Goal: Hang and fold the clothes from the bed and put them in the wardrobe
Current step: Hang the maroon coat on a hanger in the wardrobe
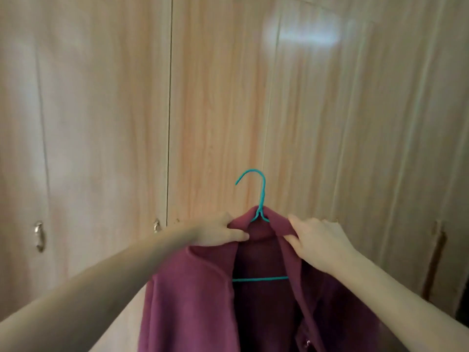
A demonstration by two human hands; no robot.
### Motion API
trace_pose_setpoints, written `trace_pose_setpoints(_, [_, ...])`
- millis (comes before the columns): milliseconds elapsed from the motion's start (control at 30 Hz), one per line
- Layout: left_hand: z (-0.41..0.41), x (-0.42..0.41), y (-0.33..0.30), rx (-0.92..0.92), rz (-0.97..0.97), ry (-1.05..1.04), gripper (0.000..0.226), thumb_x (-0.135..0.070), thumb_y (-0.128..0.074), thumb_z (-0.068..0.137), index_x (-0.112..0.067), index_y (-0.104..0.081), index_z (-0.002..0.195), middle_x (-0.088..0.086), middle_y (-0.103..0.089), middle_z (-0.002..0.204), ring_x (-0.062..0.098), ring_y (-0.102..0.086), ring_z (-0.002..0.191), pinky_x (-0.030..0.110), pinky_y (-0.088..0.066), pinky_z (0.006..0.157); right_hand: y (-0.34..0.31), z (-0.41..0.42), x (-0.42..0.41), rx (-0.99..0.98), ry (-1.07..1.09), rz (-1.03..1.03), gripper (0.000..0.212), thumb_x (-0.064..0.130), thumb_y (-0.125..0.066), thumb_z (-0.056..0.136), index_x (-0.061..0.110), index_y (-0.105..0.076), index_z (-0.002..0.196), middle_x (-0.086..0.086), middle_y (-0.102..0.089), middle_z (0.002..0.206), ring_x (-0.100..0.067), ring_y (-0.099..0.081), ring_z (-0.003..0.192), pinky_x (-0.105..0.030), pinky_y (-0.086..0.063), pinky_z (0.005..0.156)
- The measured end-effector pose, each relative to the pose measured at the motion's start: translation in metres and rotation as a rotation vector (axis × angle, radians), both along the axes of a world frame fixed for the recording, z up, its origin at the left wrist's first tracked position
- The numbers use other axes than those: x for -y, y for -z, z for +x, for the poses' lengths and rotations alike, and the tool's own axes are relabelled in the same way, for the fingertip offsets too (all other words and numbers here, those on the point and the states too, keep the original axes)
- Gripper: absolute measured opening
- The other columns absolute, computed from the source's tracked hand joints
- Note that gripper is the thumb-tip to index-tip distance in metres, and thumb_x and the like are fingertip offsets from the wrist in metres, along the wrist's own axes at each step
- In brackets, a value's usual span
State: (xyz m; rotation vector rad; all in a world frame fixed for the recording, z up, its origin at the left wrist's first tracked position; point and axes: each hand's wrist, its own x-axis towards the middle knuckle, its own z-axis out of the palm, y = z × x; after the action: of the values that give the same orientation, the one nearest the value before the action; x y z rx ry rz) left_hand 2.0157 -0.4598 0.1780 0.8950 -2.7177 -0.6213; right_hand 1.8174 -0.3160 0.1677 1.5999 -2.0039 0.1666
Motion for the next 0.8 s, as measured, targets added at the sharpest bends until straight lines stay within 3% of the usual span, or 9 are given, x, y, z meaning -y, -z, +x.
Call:
trace_pose_setpoints(133, [0.061,0.022,0.023,0.006,-0.029,-0.179,0.040,-0.056,-0.057,0.086,-0.016,-0.062,0.086,0.000,-0.063,0.087,0.017,-0.060,0.081,0.032,-0.046,0.075,0.029,0.043,0.054,0.129,-0.133,0.063,0.025,0.046,-0.037,0.096,0.029,-0.045,0.112,-0.003,-0.066,0.105,-0.030,-0.063,0.101,-0.041,-0.048,0.079])
trace_pose_setpoints(233, [0.109,0.028,0.028,0.021,0.110,-0.262,0.051,-0.059,-0.052,0.075,-0.016,-0.066,0.097,0.004,-0.066,0.104,0.025,-0.060,0.097,0.039,-0.045,0.091,0.048,0.078,0.085,0.173,-0.235,0.122,0.022,0.047,-0.037,0.096,0.028,-0.045,0.106,-0.003,-0.065,0.104,-0.030,-0.063,0.101,-0.039,-0.044,0.075])
trace_pose_setpoints(333, [0.154,0.035,0.034,-0.015,0.205,-0.321,0.037,-0.047,-0.048,0.066,-0.020,-0.067,0.083,-0.002,-0.070,0.088,0.019,-0.064,0.083,0.034,-0.049,0.084,0.062,0.116,0.112,0.238,-0.346,0.175,0.019,0.047,-0.038,0.097,0.031,-0.045,0.102,-0.002,-0.064,0.106,-0.030,-0.062,0.104,-0.038,-0.041,0.074])
trace_pose_setpoints(533, [0.208,0.053,0.071,0.042,-0.016,-0.441,0.024,-0.039,-0.055,0.090,-0.017,-0.063,0.093,-0.003,-0.068,0.091,0.016,-0.062,0.086,0.033,-0.048,0.079,0.079,0.166,0.170,0.363,-0.515,0.256,0.025,0.052,-0.046,0.091,0.033,-0.054,0.106,0.000,-0.065,0.105,-0.029,-0.062,0.103,-0.038,-0.049,0.080])
trace_pose_setpoints(667, [0.223,0.071,0.092,0.045,-0.138,-0.544,0.028,-0.046,-0.056,0.089,-0.019,-0.060,0.084,-0.004,-0.064,0.079,0.015,-0.060,0.077,0.034,-0.048,0.074,0.095,0.182,0.217,0.318,-0.566,0.303,0.027,0.043,-0.051,0.090,0.030,-0.056,0.113,-0.006,-0.062,0.119,-0.035,-0.059,0.111,-0.041,-0.050,0.084])
trace_pose_setpoints(800, [0.229,0.101,0.099,0.056,-0.160,-0.641,0.036,-0.061,-0.049,0.078,-0.025,-0.056,0.077,-0.008,-0.062,0.075,0.013,-0.060,0.074,0.039,-0.052,0.075,0.109,0.188,0.265,0.213,-0.632,0.341,0.024,0.039,-0.050,0.092,0.026,-0.053,0.112,-0.016,-0.055,0.131,-0.042,-0.059,0.108,-0.053,-0.045,0.096])
